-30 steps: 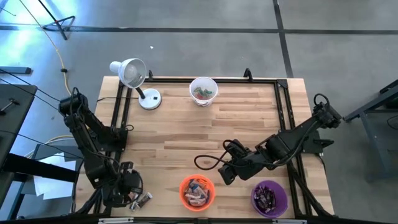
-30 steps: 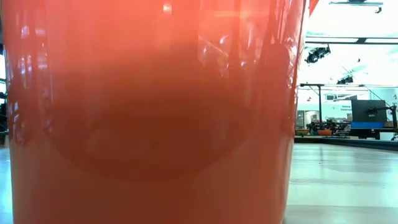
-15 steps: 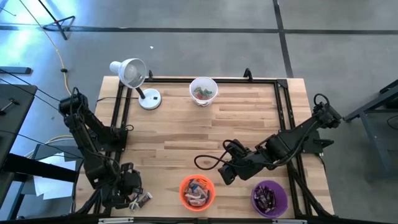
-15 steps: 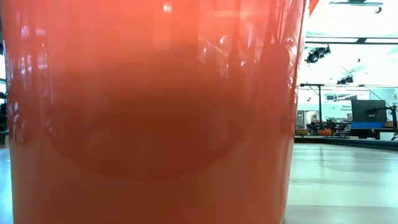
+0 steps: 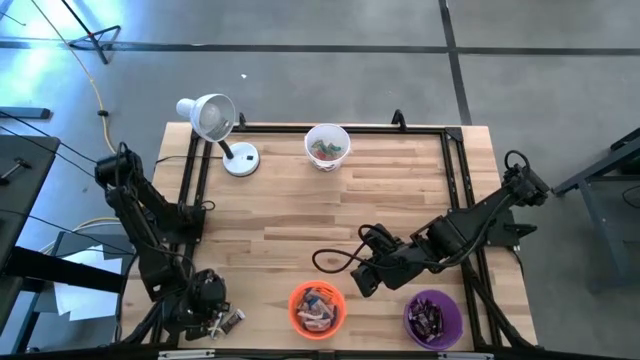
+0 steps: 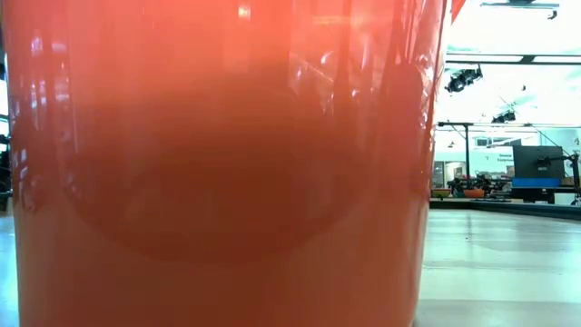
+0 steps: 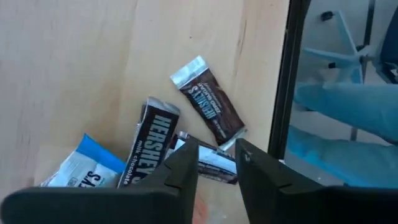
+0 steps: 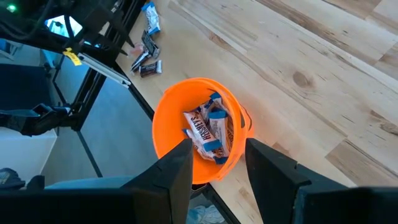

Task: Organize candy in baskets
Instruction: Put the dark brown chocolate bar into the dark purple bucket

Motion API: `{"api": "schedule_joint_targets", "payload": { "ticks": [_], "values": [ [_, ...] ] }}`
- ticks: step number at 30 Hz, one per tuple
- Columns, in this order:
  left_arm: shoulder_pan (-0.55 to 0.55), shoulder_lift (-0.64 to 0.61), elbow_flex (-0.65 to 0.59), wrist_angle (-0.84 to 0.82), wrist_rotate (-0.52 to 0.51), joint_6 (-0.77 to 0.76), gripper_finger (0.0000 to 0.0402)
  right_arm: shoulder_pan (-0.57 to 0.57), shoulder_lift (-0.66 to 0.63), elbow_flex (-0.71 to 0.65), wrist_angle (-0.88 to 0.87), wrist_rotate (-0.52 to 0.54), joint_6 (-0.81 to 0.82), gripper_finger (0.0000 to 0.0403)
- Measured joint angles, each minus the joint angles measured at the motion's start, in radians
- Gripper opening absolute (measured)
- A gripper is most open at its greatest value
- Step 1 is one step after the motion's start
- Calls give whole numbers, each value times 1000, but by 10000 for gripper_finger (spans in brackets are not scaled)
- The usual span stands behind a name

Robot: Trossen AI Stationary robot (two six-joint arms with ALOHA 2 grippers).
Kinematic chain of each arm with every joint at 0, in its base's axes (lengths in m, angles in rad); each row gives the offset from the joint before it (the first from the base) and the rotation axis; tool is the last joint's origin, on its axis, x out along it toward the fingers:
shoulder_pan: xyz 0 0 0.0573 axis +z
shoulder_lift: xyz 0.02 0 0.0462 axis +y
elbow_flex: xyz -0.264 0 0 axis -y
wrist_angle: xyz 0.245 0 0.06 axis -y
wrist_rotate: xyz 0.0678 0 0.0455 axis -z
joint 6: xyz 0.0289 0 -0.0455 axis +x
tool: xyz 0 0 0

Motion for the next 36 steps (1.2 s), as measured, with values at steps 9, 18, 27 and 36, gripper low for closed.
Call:
{"api": "schedule_joint_targets", "payload": {
  "ticks": [9, 18, 27, 36],
  "values": [
    [-1, 0, -70, 10, 13, 107, 124, 0, 0, 0, 0, 0, 0, 142],
    [-1, 0, -117, 37, 50, 283, 125, 0, 0, 0, 0, 0, 0, 142],
    [22, 51, -134, 50, 44, 446, 125, 0, 0, 0, 0, 0, 0, 142],
    [47, 147, -126, 80, 35, 442, 125, 0, 0, 0, 0, 0, 0, 142]
  ]
}}
